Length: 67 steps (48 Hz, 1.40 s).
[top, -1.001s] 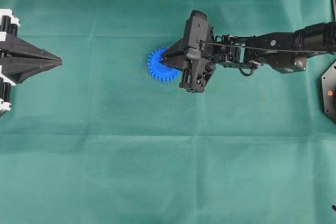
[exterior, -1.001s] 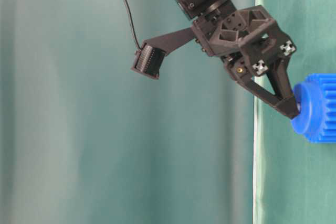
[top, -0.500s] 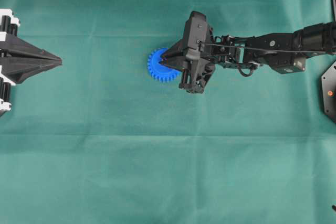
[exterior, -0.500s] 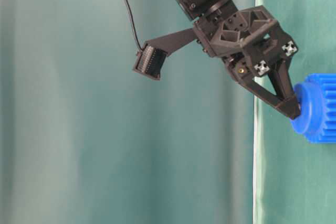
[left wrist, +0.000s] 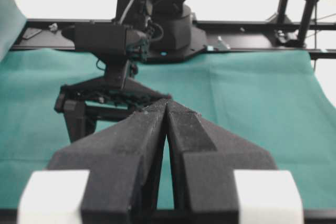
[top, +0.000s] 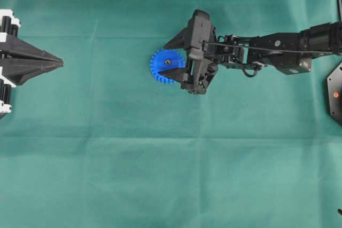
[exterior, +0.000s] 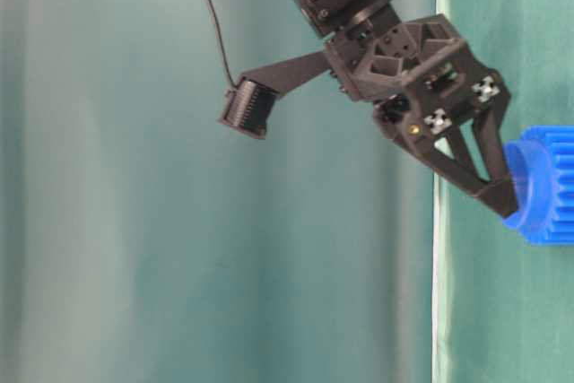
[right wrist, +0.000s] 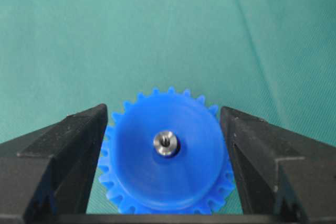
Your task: Insert the shaft placed at a random location into the center hole of the medium gear at another random location.
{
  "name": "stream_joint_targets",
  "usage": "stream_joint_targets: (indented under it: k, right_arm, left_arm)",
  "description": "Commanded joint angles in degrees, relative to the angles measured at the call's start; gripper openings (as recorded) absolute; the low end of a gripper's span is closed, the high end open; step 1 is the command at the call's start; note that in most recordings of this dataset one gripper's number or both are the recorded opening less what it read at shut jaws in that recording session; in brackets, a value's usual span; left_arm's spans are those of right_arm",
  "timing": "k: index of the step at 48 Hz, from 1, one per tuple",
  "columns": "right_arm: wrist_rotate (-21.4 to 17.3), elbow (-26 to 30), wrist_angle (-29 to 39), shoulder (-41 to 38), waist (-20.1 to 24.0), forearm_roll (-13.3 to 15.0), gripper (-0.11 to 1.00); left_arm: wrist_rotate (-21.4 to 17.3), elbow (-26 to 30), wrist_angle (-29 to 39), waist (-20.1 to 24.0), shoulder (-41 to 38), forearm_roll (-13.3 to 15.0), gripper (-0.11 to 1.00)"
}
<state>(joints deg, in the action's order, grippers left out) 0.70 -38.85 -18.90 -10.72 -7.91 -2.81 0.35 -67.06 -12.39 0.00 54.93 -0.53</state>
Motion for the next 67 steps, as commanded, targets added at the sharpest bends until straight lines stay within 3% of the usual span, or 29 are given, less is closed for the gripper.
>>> stream_joint_targets:
  k: [1, 14, 38, 67]
  right_arm:
    - [-0.5, 0.3, 0.4, 3.3, 0.1, -0.2, 0.86]
    - [-0.4, -2.3, 3.0, 9.1, 0.1, 0.1, 0.86]
    - [-0.4, -13.4, 3.0, 22.5, 0.1, 0.2, 0.86]
    - [-0.4, -15.2, 3.0, 24.2, 0.1, 0.1, 0.86]
  left_arm:
    - [0.0, 0.8, -0.1, 0.1, -0.4, -0.1, 0.00]
    - [0.0, 0.8, -0.1, 0.1, -0.4, -0.2, 0.00]
    - [0.0, 0.8, -0.1, 0.1, -0.4, -0.2, 0.00]
    - [0.0, 0.7, -0.1, 0.1, -0.4, -0.2, 0.00]
